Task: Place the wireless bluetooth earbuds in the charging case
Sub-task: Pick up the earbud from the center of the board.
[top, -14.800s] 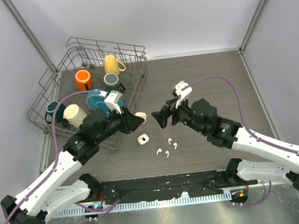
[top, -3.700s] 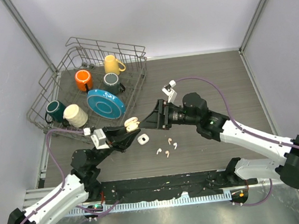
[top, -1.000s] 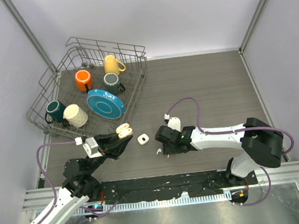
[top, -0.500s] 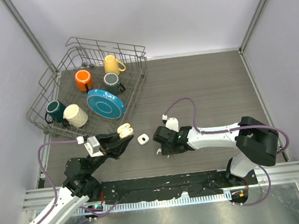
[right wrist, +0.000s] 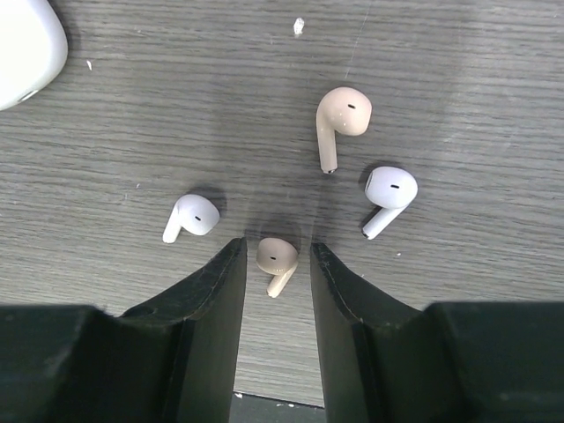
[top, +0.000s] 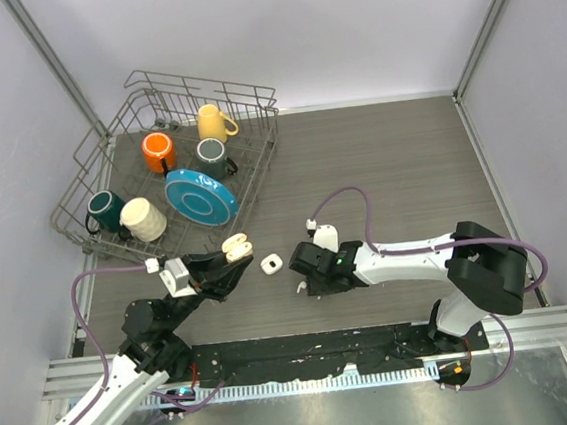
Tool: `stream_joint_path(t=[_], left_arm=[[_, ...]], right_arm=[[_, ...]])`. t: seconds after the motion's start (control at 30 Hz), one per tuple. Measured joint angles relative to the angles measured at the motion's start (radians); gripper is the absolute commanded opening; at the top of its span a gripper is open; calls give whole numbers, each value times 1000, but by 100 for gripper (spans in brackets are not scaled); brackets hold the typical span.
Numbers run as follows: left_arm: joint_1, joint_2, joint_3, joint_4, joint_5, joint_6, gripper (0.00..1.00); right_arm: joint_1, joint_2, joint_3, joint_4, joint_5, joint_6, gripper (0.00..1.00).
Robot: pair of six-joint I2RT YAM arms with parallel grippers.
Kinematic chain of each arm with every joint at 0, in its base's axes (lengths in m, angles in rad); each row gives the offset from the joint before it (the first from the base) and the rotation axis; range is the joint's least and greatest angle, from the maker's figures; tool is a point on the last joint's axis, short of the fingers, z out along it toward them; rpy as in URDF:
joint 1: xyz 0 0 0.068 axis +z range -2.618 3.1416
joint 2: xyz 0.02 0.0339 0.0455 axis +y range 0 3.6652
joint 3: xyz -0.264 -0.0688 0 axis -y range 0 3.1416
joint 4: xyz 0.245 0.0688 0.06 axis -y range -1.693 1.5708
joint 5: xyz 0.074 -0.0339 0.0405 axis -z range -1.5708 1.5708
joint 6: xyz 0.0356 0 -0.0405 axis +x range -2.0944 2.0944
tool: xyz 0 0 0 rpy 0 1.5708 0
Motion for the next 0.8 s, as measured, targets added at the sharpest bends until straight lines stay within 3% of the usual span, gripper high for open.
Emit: stream_joint_path(t=[0.43,0.8], left_arm=[[0,5,-1,3,-1,-2,0],[0,-8,-5,2,-2,-5,0]], right_arm=[[8,21,22,-26,8,0,36],[8,29,29,-27,11,5,26]])
